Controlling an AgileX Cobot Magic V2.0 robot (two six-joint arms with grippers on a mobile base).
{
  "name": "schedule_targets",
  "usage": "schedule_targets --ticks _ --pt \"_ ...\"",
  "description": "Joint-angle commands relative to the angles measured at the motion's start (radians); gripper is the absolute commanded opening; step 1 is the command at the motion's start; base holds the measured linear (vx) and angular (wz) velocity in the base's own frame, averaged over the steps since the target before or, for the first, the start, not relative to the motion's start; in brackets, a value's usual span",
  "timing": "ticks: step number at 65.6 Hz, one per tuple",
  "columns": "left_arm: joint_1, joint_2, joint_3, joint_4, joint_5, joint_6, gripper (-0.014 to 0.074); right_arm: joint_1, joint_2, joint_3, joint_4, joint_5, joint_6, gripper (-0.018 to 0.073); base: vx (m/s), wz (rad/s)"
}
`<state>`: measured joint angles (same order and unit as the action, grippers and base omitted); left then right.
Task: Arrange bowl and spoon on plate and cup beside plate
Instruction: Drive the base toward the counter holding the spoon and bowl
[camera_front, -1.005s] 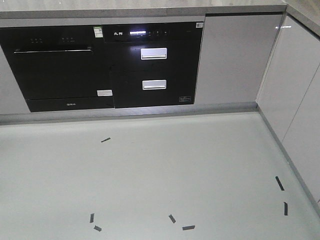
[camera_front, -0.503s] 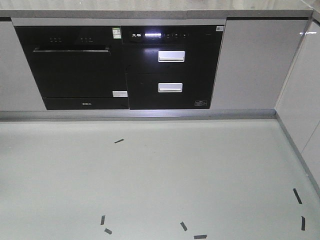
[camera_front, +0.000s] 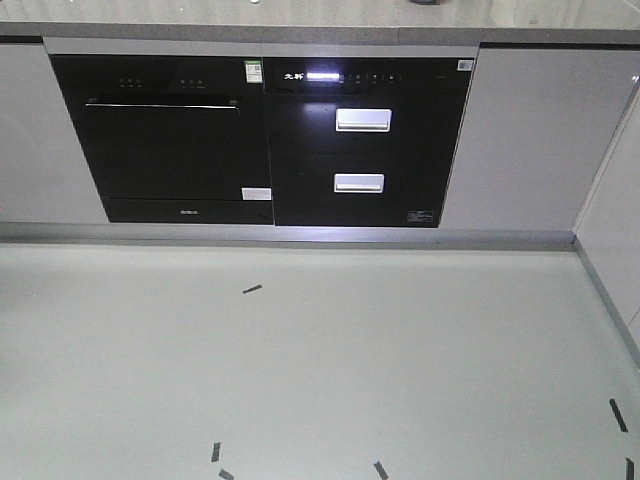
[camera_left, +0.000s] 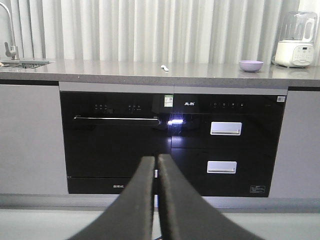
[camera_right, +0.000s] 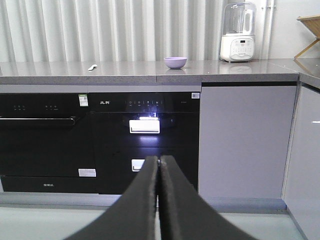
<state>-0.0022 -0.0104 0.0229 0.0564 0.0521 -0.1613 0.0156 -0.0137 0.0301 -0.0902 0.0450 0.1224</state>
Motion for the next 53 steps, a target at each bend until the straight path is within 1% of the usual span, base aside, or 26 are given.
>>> schedule_targets --ticks 1,53 --pt "0.0 -0.015 -0.017 -0.001 -0.077 -0.006 -0.0006 0.001 -0.006 0.008 -0.004 -0.071 -0.006 -0.0009 0.1 0.03" --pt "0.0 -0.015 -0.017 -0.001 -0.077 -0.006 -0.0006 0.001 -0.006 0.008 -0.004 -0.071 -0.006 -0.0009 0.13 -0.04"
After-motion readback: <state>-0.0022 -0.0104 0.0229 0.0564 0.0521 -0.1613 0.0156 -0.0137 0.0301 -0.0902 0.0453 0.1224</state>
